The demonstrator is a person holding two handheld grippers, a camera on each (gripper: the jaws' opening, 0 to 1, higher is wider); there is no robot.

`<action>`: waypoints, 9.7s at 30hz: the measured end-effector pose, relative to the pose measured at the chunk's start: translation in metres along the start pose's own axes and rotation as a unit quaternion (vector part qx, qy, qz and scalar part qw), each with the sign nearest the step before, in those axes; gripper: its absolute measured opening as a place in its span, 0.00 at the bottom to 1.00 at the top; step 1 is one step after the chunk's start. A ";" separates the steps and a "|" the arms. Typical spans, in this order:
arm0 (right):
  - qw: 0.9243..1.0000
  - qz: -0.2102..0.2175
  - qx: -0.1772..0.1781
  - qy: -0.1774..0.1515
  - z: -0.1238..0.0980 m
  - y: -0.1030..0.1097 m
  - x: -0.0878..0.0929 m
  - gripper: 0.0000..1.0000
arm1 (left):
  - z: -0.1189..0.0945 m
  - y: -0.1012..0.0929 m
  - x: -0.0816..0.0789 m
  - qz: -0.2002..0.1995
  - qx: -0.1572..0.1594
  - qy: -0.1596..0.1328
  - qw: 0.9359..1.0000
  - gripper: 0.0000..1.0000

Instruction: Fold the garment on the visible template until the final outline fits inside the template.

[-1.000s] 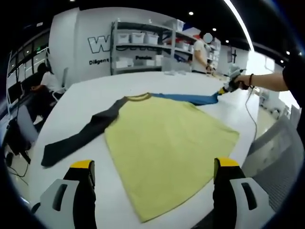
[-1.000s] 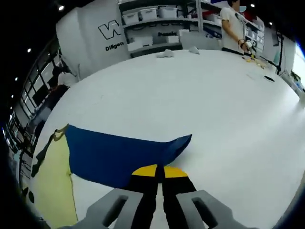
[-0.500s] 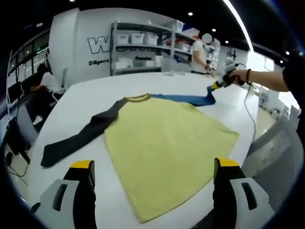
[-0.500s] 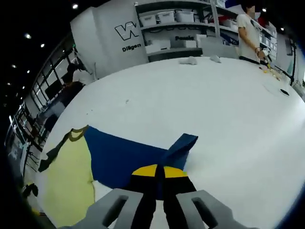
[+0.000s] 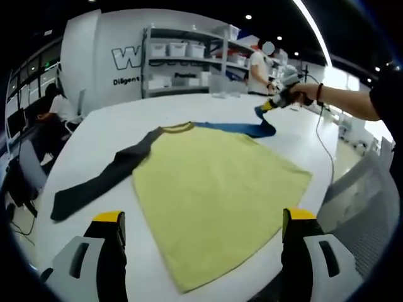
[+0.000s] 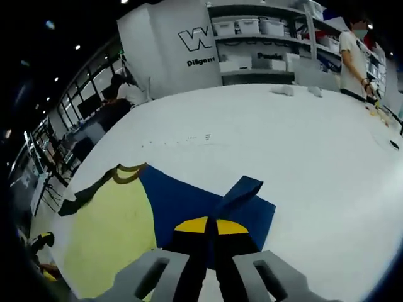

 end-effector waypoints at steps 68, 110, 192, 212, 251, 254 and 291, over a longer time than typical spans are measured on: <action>0.977 -0.191 -0.093 -0.001 0.052 0.279 -0.022 0.00 | 0.000 0.003 0.000 -0.008 -0.001 -0.003 1.000 0.98; 0.959 -0.244 -0.108 0.097 0.133 0.331 0.055 0.00 | -0.003 0.016 0.002 -0.003 -0.035 0.000 0.999 0.99; 0.999 -0.034 -0.003 0.005 0.078 0.105 0.058 0.76 | -0.001 0.012 0.003 -0.002 -0.026 0.010 1.000 0.99; 0.998 -0.050 0.034 0.010 0.077 0.089 0.069 0.32 | 0.000 0.009 0.003 0.008 -0.022 0.014 1.000 0.99; 0.994 -0.076 0.080 0.025 0.065 0.046 0.069 0.01 | 0.001 0.011 0.004 0.002 -0.022 0.016 1.000 0.99; 0.993 -0.079 0.086 0.027 0.063 0.037 0.067 0.01 | 0.001 0.011 0.005 0.001 -0.021 0.017 1.000 0.99; 0.996 -0.013 0.090 -0.014 0.059 0.001 0.063 0.41 | 0.002 0.014 0.008 -0.010 -0.028 0.025 0.999 0.99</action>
Point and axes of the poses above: the point that each gripper's makers call its tool centre point, and the gripper's own axes: z roughly forward along the fingers, y roughly to its left, x roughly out of its underside, the point moved 5 cm from there along -z, roughly backward along the fingers, and after that the axes turned 12 degrees about y, right-handed, at the moved point
